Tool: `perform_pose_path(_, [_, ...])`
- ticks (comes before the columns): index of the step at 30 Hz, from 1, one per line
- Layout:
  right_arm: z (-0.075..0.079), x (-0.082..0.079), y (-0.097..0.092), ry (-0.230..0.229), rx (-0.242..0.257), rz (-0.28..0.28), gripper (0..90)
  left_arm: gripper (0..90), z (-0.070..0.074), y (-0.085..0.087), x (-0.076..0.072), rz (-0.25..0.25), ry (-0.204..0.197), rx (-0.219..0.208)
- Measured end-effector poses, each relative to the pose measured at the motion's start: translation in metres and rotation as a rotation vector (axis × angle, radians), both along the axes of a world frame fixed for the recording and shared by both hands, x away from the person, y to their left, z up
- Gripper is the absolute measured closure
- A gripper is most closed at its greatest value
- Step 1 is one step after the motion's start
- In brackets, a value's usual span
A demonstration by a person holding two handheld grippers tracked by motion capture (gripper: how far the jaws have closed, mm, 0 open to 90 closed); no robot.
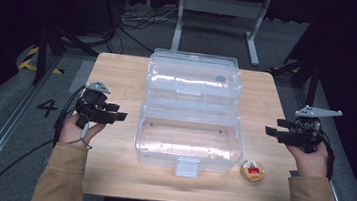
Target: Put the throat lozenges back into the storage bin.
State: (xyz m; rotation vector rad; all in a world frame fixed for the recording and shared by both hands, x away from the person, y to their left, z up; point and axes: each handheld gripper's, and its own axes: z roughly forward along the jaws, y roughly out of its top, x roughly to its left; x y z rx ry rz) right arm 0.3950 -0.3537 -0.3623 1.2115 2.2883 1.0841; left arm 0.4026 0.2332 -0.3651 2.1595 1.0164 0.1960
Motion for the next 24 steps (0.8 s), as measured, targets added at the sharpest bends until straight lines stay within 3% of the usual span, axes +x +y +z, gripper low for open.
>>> perform_pose_path(8, [-0.008, 0.001, 0.002, 0.026, -0.022, 0.019, 38.4, 51.3, -0.003, 0.002, 0.0, 0.009, 0.022, -0.004])
perform_pose_path(24, [-0.041, 0.004, 0.016, 0.134, -0.138, 0.098, 29.4, 51.3, -0.007, 0.001, 0.003, 0.0, 0.036, 0.005])
